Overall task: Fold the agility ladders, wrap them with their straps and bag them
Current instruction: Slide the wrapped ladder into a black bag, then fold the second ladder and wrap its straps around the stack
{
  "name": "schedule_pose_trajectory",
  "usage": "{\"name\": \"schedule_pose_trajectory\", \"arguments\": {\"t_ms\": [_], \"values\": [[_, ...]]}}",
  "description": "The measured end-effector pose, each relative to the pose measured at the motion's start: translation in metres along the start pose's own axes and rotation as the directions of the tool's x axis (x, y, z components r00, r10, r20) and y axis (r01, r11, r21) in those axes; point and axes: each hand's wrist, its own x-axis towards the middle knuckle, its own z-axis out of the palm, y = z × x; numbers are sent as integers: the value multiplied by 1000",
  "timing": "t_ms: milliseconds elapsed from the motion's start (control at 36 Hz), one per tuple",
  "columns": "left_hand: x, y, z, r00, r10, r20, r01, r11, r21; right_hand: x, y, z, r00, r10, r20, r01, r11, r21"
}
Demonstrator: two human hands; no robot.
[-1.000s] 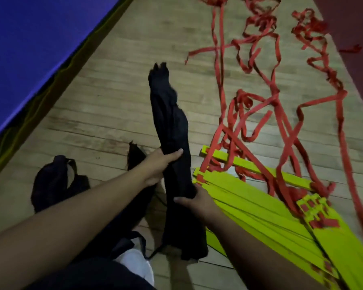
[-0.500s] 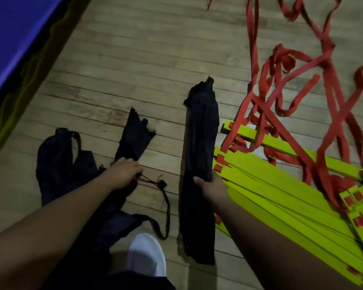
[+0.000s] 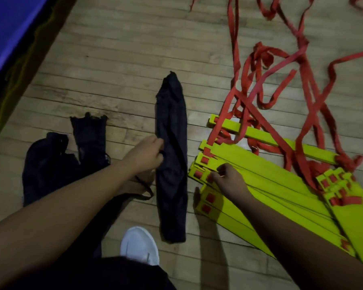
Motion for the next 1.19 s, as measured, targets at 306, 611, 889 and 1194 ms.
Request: {"name": "schedule_pose_trajectory", "arguments": {"t_ms": [306, 611, 889, 1194], "values": [[31, 115, 81, 941, 114, 318, -110, 993, -31, -37, 140, -48, 992, 122, 11, -104, 886, -452], [34, 107, 98, 957, 199, 212, -267, 890, 369, -40, 155, -12, 988, -91, -122, -20, 720, -694], [18, 91, 106, 903, 380, 199, -429, 808, 404, -78, 160, 21, 996, -40, 78, 86, 619, -781], [-3, 91, 98, 863, 423, 275, -477, 863, 169, -82, 144, 10, 973, -228, 49, 169, 545, -821]]}}
